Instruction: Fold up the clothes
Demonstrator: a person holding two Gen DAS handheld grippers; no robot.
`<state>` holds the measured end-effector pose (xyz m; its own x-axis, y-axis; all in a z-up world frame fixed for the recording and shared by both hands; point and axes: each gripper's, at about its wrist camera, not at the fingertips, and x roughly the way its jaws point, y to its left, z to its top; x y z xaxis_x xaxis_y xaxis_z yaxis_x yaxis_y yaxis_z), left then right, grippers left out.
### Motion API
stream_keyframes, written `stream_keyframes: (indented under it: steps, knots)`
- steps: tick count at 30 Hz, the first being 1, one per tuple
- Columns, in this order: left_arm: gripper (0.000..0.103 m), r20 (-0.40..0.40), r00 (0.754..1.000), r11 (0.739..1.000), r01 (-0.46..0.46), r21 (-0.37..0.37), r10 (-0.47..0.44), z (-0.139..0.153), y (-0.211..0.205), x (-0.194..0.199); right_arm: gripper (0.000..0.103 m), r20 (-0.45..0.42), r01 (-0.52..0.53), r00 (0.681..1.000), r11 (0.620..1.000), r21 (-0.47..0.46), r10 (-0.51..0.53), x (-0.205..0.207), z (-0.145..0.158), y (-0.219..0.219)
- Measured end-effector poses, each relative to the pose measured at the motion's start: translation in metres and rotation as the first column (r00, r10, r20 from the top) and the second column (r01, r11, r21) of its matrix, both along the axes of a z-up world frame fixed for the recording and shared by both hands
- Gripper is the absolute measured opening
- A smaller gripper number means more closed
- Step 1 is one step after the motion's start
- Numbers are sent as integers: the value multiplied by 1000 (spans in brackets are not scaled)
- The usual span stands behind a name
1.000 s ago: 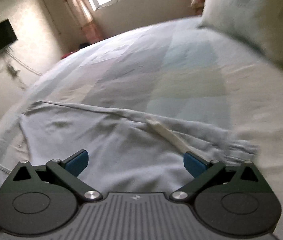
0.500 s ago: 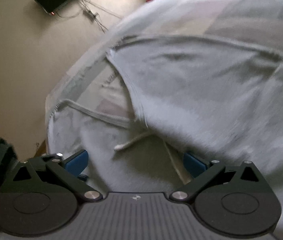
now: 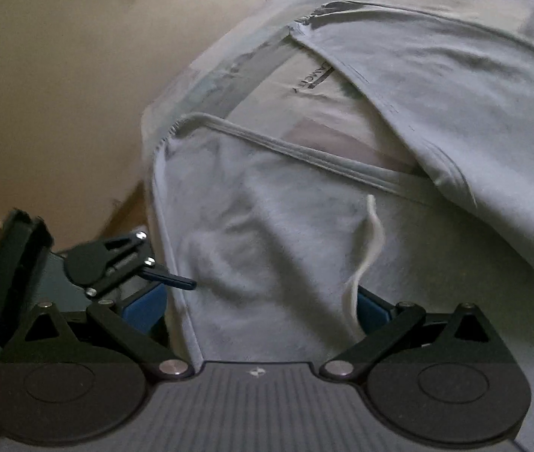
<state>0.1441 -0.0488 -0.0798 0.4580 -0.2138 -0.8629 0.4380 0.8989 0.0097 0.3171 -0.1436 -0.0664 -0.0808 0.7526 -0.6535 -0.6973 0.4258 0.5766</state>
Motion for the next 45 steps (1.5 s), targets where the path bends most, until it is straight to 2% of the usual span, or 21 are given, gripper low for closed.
stream_keyframes:
  steps: [2, 5, 10, 13, 17, 21, 24, 27, 30, 35, 38, 40, 42, 44, 45]
  knots:
    - [102, 9, 1000, 1000, -6, -7, 6, 2, 1, -4, 103, 11, 36, 999, 999, -36, -36, 0, 0, 3]
    - [102, 23, 1000, 1000, -2, -23, 2, 4, 1, -8, 103, -46, 78, 996, 996, -31, -79, 3, -7, 7]
    - [102, 37, 999, 999, 4, -33, -3, 8, 4, -15, 103, -92, 35, 995, 999, 12, -33, -7, -11, 31]
    - [102, 39, 999, 999, -2, -41, 3, 9, 6, -18, 103, -61, 19, 998, 999, 26, -17, -13, 1, 39]
    - [102, 37, 999, 999, -5, -44, 7, 8, 6, -18, 103, 20, 152, 988, 988, -16, -151, -9, 13, -4]
    - [102, 30, 1000, 999, -2, -46, 3, 5, 2, -13, 103, 106, 284, 955, 958, -47, -278, -5, 26, -47]
    - [102, 27, 1000, 999, -2, -39, 3, 2, -2, -6, 103, 170, 387, 912, 920, -62, -373, -1, 34, -81]
    - [102, 18, 1000, 999, -11, -51, 12, 1, -4, 3, 103, 206, 560, 818, 825, -77, -537, 14, 33, -146]
    - [102, 8, 999, 998, -34, -50, 34, -1, -7, 14, 103, 282, 680, 720, 727, -98, -635, 33, 33, -195]
    - [102, 0, 999, 998, -54, -37, 54, -3, -14, 33, 103, 330, 764, 628, 638, -92, -705, 72, 15, -234]
    - [102, -5, 998, 998, -60, -34, 60, -4, -18, 42, 103, 337, 796, 592, 597, -103, -732, 92, -2, -242]
    - [102, -8, 998, 998, -57, -33, 57, -5, -20, 46, 103, 292, 798, 597, 590, -121, -747, 99, -17, -241]
    - [102, -8, 999, 998, -54, -32, 54, -5, -23, 49, 103, 194, 748, 662, 653, -120, -724, 96, -28, -235]
    - [102, -5, 999, 998, -47, -37, 47, -5, -26, 50, 103, 169, 671, 737, 737, -77, -654, 80, -22, -227]
    - [102, -4, 999, 998, -44, -39, 44, -5, -28, 51, 103, 182, 638, 764, 768, -65, -619, 71, -15, -225]
